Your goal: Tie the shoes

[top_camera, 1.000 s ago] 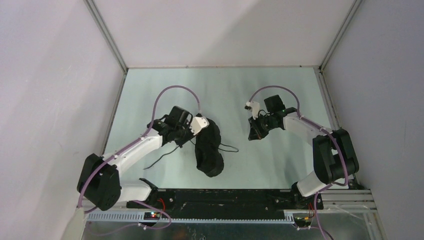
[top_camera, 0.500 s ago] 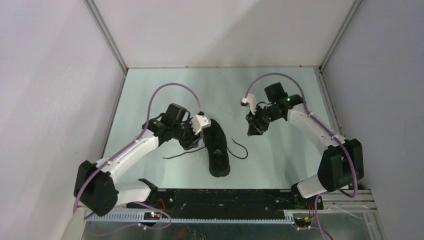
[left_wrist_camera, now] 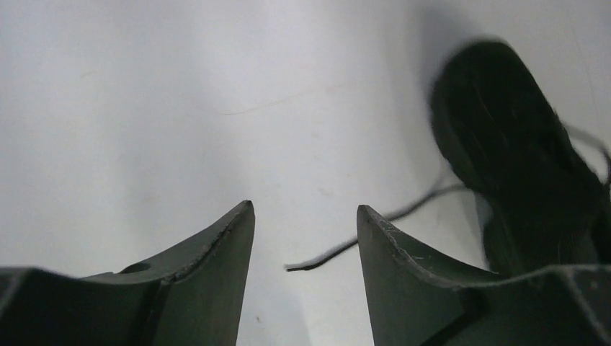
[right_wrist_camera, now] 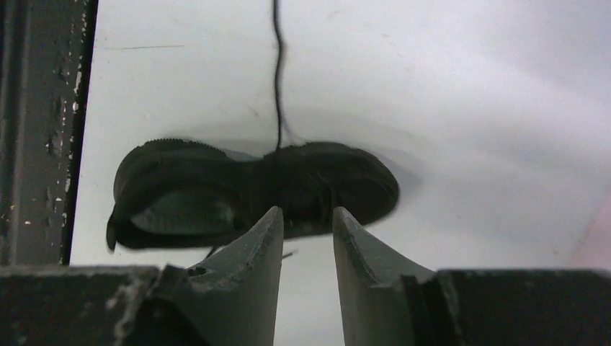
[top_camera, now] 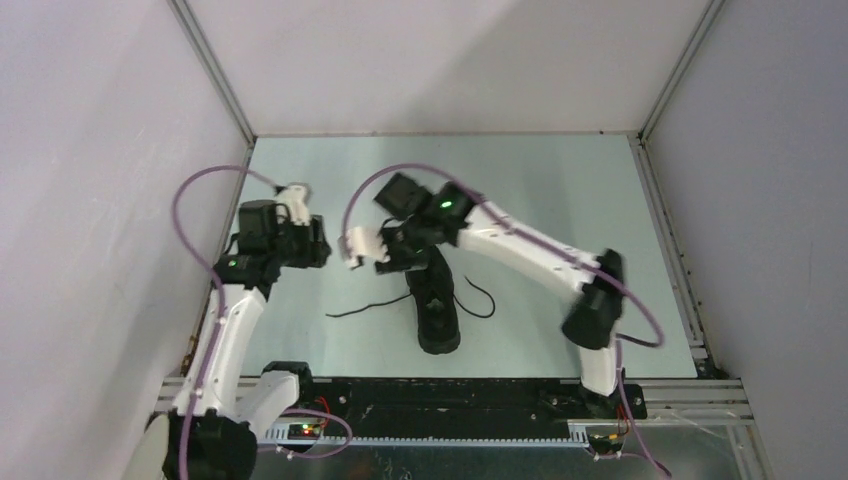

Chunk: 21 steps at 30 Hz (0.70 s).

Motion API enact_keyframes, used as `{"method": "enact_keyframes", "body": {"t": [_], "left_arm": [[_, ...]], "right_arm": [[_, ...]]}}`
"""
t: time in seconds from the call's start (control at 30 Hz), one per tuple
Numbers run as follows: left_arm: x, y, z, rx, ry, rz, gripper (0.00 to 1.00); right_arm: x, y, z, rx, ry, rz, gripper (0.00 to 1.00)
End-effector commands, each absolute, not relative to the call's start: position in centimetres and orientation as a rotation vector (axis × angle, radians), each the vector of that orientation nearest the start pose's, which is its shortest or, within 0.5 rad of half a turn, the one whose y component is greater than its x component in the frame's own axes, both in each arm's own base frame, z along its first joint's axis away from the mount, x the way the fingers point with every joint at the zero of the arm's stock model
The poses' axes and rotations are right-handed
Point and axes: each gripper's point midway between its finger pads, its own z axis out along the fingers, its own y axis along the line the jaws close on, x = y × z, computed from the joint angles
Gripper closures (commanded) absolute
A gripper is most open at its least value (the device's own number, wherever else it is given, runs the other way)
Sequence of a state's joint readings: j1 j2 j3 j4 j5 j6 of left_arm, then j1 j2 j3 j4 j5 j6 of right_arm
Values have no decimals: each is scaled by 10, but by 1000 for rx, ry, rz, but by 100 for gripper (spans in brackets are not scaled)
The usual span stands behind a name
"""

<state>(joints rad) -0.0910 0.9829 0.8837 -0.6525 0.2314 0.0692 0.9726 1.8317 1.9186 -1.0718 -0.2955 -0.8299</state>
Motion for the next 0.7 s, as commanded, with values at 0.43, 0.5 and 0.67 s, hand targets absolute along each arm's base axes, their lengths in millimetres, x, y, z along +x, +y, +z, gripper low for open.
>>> {"method": "enact_keyframes", "body": {"t": [0.43,0.5,0.67], "left_arm": [[256,-5,230,-136,2038,-235,39],[257,-10,232,-123,2035,-264,39],[258,-21,234,-77,2023,-328,39]], "right_arm": [[221,427,45,-2528,1609,99,59],[222,423,37,-2544,1619,84,61],[233,417,23,-2538,1642,2,66]]}}
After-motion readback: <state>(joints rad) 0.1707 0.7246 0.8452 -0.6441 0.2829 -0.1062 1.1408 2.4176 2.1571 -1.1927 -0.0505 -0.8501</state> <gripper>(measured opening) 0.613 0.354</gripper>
